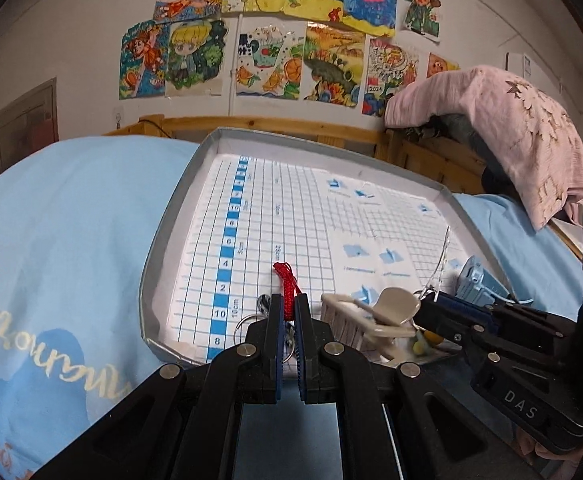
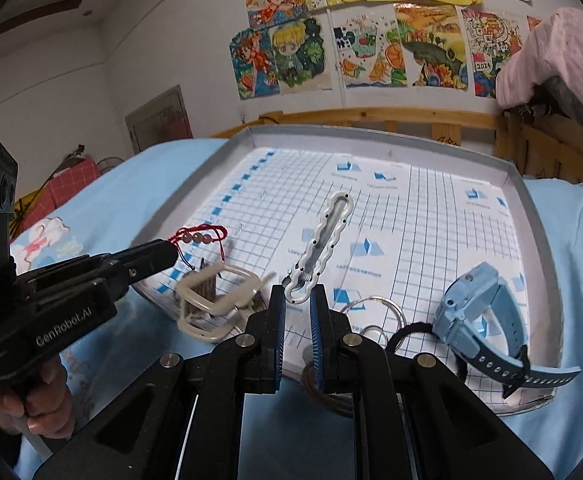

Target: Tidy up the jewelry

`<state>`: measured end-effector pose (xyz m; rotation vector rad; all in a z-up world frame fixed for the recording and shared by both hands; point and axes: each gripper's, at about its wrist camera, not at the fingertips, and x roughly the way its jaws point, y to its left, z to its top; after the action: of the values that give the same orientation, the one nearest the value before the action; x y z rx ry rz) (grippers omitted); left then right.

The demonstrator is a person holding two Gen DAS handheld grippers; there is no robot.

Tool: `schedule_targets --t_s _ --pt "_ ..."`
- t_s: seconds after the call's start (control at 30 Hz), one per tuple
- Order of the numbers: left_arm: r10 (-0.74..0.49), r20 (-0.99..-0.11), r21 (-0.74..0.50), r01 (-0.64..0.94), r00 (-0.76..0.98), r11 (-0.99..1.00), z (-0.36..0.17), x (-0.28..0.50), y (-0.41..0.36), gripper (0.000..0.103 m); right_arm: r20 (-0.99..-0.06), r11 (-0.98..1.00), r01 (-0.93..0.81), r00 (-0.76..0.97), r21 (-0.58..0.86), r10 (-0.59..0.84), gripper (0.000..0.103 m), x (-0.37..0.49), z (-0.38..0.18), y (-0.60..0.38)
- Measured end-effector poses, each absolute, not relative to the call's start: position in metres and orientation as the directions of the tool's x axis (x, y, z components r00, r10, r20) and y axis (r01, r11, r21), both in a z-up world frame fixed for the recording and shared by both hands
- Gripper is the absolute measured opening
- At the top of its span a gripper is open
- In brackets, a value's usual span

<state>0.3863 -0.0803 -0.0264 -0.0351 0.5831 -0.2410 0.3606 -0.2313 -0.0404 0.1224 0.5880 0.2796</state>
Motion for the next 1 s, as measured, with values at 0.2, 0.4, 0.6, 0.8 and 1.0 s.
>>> schedule_targets --t_s 0.2,0.4,0.6,0.8,1.0 --pt "-0.215 -0.553 -0.111 0.184 0.805 0.977 -0.027 0.385 -0.075 0.005 -0.538 0.958 -0.221 0.793 0.182 0.286 0.011 0.357 -0.039 -0.230" --pt "-0.224 -0.568 -0.153 0.166 0.792 0.974 -0.026 0.385 -0.066 0.013 -0.540 0.961 -0.206 0.796 0.183 0.273 0.028 0.354 -0.036 -0.236" --pt "-0.201 -0.482 -0.145 0.149 0.853 0.978 -0.010 0.365 -0.060 0.074 -0.514 0.971 -0.183 0.825 0.154 0.237 0.029 0.340 -0.027 -0.243" --pt "-0.196 -0.451 -0.152 0.141 0.871 0.978 0.013 0.349 -0.058 0.091 -0.444 0.979 -0.151 0.874 0.140 0.198 0.041 0.321 -0.005 -0.256" --pt "-0.137 -0.352 -0.141 0.092 0.926 0.986 0.033 0.308 -0.051 0.103 -0.347 0.980 -0.127 0.922 0.152 0.174 0.065 0.288 0.016 -0.268"
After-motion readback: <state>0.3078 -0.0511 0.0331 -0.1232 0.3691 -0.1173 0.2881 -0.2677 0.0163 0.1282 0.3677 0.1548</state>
